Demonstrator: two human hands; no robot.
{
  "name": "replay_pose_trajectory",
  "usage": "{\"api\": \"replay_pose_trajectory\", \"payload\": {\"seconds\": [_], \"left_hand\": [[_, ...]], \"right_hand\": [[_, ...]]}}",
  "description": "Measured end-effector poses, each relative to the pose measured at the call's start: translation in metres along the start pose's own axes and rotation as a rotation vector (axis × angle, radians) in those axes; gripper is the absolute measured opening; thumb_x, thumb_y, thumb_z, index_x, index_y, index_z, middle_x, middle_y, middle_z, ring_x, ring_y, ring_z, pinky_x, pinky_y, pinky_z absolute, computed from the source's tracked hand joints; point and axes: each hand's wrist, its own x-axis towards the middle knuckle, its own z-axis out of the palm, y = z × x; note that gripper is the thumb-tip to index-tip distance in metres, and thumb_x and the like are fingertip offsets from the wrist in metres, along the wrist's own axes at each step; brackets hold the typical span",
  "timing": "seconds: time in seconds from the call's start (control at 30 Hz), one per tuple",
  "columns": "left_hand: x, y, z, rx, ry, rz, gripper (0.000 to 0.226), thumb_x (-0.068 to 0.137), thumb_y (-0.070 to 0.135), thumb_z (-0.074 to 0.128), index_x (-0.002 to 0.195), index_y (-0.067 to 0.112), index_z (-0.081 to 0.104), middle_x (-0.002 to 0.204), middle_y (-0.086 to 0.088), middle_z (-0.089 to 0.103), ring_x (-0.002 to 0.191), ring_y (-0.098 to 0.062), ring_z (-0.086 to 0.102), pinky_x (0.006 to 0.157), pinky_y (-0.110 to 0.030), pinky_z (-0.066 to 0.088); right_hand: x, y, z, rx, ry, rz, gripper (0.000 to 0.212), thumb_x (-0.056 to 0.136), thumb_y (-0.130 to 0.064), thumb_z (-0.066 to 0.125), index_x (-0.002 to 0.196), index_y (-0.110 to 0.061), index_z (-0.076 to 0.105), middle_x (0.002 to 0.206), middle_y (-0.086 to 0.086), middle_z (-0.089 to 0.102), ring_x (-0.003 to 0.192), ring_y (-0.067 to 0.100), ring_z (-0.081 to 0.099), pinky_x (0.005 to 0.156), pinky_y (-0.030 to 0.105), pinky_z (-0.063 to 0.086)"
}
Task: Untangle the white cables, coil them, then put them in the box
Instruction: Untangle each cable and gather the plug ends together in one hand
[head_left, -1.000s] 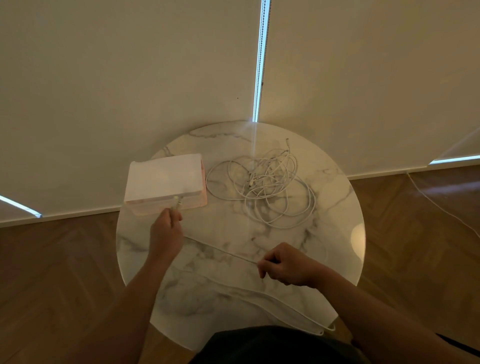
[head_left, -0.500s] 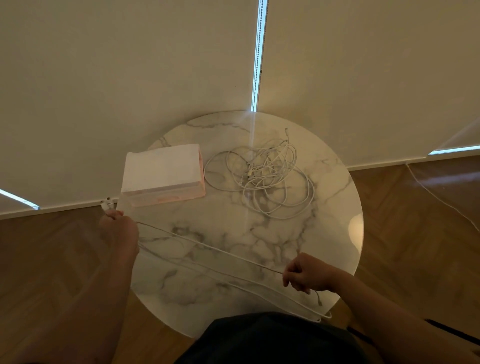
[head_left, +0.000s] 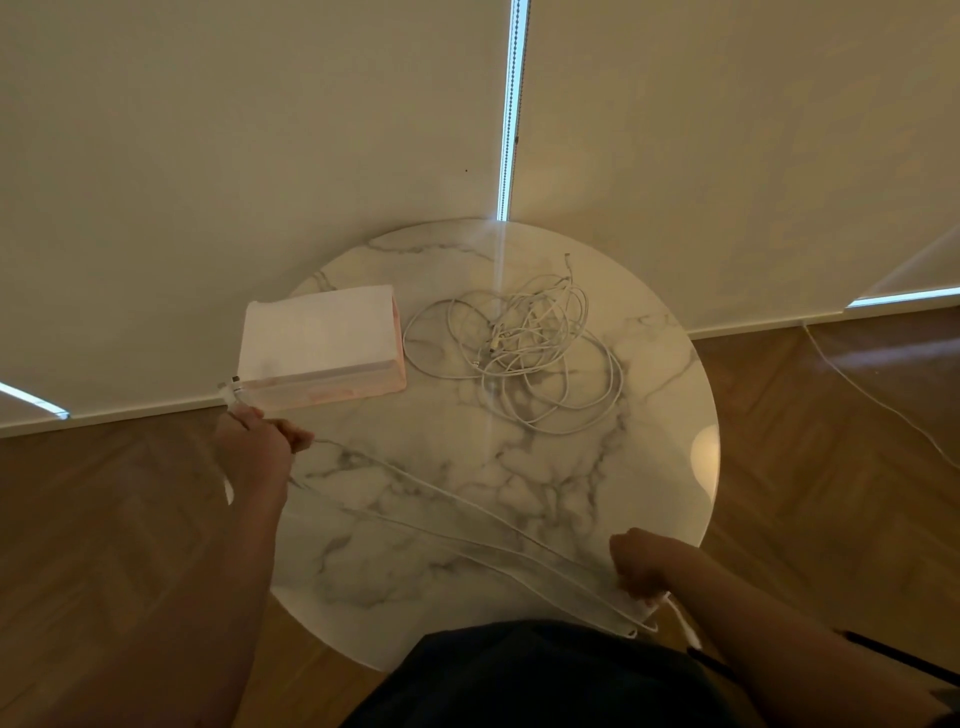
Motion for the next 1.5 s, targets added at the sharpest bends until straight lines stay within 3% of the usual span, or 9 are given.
{"api": "replay_pose_trajectory", "payload": {"seconds": [0.17, 0.27, 0.43, 0.73, 1.03, 1.13, 1.27, 1.4, 1.5], "left_hand": [[-0.023, 0.018, 0.012, -0.017, 0.044, 0.030, 0.034, 0.106, 0.028, 0.024, 0.079, 0.019, 0.042, 0.047, -0.004, 0.050, 0.032, -0.012, 0.050, 0.048, -0.032, 0.052], [-0.024, 0.020, 0.012, -0.005, -0.002, 0.079, 0.034, 0.106, 0.027, 0.025, 0.079, 0.019, 0.043, 0.051, -0.003, 0.049, 0.031, -0.011, 0.044, 0.047, -0.030, 0.043], [-0.030, 0.022, 0.017, -0.024, -0.105, 0.111, 0.035, 0.106, 0.027, 0.025, 0.078, 0.017, 0.042, 0.041, 0.007, 0.049, 0.033, -0.013, 0.041, 0.044, -0.029, 0.034], [-0.048, 0.032, 0.022, -0.082, -0.184, 0.116, 0.035, 0.107, 0.026, 0.026, 0.078, 0.016, 0.043, 0.044, 0.005, 0.049, 0.035, -0.014, 0.041, 0.038, -0.021, 0.035], [-0.053, 0.043, 0.025, -0.201, -0.240, 0.079, 0.037, 0.108, 0.026, 0.026, 0.075, 0.019, 0.040, 0.046, 0.008, 0.031, 0.036, -0.008, 0.023, 0.039, -0.017, 0.018], [-0.058, 0.051, 0.028, -0.240, -0.258, 0.069, 0.037, 0.108, 0.025, 0.027, 0.075, 0.018, 0.041, 0.047, 0.009, 0.031, 0.036, -0.007, 0.022, 0.040, -0.017, 0.017], [-0.071, 0.062, 0.037, -0.298, -0.313, 0.054, 0.037, 0.108, 0.023, 0.028, 0.075, 0.018, 0.043, 0.048, 0.008, 0.031, 0.037, -0.006, 0.021, 0.040, -0.016, 0.016], [-0.084, 0.072, 0.045, -0.343, -0.377, 0.038, 0.037, 0.108, 0.023, 0.027, 0.075, 0.017, 0.044, 0.048, 0.007, 0.030, 0.037, -0.006, 0.020, 0.039, -0.016, 0.016], [-0.089, 0.077, 0.049, -0.374, -0.389, 0.015, 0.036, 0.108, 0.024, 0.028, 0.077, 0.016, 0.045, 0.047, 0.007, 0.030, 0.037, -0.006, 0.020, 0.040, -0.016, 0.016]], "right_hand": [[0.008, 0.025, 0.009, -0.269, -0.026, 0.175, 0.049, 0.089, -0.012, 0.061, 0.137, -0.006, 0.050, 0.141, 0.014, 0.048, 0.128, 0.033, 0.049, 0.105, 0.039, 0.043], [0.004, 0.018, -0.003, -0.246, 0.026, 0.221, 0.046, 0.084, -0.015, 0.067, 0.129, -0.010, 0.056, 0.132, 0.012, 0.054, 0.120, 0.034, 0.054, 0.099, 0.046, 0.048], [0.010, -0.032, -0.020, -0.109, 0.413, -0.052, 0.034, 0.094, -0.024, 0.050, 0.127, -0.013, 0.051, 0.128, 0.010, 0.054, 0.116, 0.028, 0.057, 0.092, 0.036, 0.048], [0.025, -0.080, -0.007, 0.024, 0.495, -0.119, 0.029, 0.096, -0.024, 0.046, 0.120, -0.011, 0.055, 0.125, 0.014, 0.057, 0.115, 0.034, 0.058, 0.093, 0.039, 0.048], [0.005, -0.035, -0.025, -0.267, 0.087, -0.006, 0.036, 0.097, -0.013, 0.045, 0.132, -0.008, 0.054, 0.137, 0.009, 0.053, 0.124, 0.027, 0.053, 0.099, 0.037, 0.046], [-0.010, -0.042, -0.049, -0.420, 0.212, 0.015, 0.037, 0.094, -0.007, 0.048, 0.130, -0.010, 0.055, 0.133, 0.008, 0.056, 0.120, 0.029, 0.056, 0.094, 0.041, 0.051], [-0.004, -0.107, -0.085, -0.202, 0.577, -0.287, 0.032, 0.092, -0.018, 0.047, 0.123, -0.015, 0.057, 0.128, 0.012, 0.057, 0.118, 0.031, 0.057, 0.094, 0.037, 0.047], [-0.010, -0.183, -0.084, 0.041, 0.483, -0.763, 0.057, 0.087, -0.015, 0.055, 0.143, -0.017, 0.043, 0.148, 0.008, 0.044, 0.136, 0.024, 0.040, 0.113, 0.032, 0.032], [-0.014, -0.208, -0.074, 0.119, 0.352, -0.831, 0.065, 0.083, -0.016, 0.063, 0.144, -0.018, 0.040, 0.146, 0.007, 0.045, 0.132, 0.022, 0.042, 0.108, 0.030, 0.033]]}}
